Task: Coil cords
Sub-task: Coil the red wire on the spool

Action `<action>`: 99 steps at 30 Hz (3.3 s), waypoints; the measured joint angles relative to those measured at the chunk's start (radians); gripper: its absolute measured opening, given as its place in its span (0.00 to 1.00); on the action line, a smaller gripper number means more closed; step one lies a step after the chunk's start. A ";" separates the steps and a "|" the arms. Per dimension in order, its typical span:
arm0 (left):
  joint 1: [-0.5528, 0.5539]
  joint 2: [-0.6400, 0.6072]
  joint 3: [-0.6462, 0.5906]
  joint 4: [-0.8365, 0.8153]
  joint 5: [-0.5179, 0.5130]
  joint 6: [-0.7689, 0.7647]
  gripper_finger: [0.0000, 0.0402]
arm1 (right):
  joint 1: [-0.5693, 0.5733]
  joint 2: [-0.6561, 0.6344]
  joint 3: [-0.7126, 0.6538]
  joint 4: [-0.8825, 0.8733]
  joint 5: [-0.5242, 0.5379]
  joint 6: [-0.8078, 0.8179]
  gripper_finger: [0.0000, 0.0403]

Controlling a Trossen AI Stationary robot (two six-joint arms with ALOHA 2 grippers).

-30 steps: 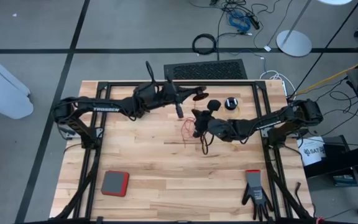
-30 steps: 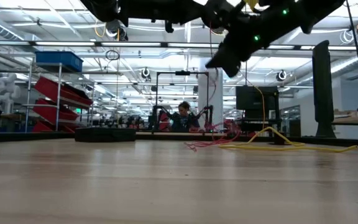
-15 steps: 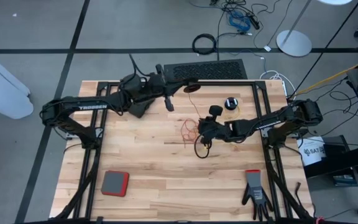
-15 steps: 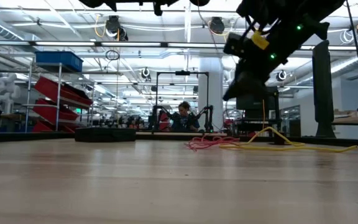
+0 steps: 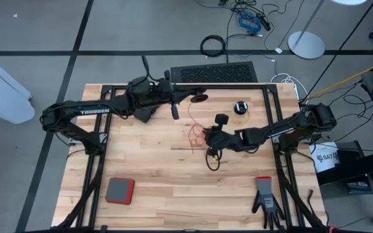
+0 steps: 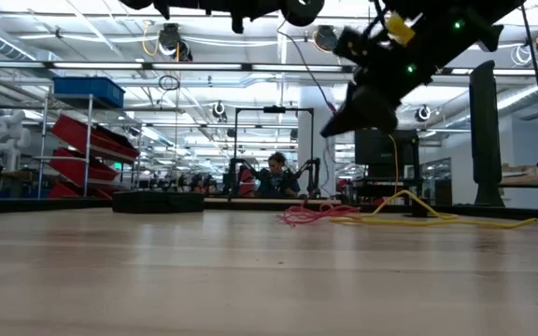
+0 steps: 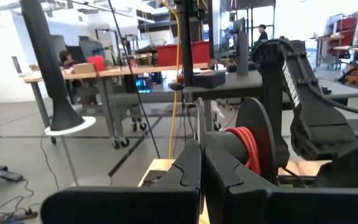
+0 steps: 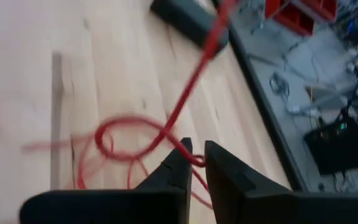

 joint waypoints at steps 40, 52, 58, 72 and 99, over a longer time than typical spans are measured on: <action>0.003 0.001 -0.001 -0.037 0.026 0.009 0.00 | 0.001 -0.084 -0.035 0.298 -0.202 0.004 0.33; -0.006 0.001 -0.001 -0.041 0.026 0.007 0.00 | -0.148 0.027 -0.177 0.903 -0.289 -0.027 0.33; -0.012 0.001 -0.001 -0.038 0.026 0.007 0.00 | -0.182 0.029 -0.179 0.929 -0.387 -0.029 0.33; -0.034 0.001 -0.001 -0.033 0.026 0.006 0.00 | -0.217 0.029 -0.178 0.929 -0.394 -0.007 0.33; -0.084 0.040 -0.001 -0.015 0.026 0.001 0.00 | -0.216 0.029 -0.177 0.930 -0.487 0.024 0.11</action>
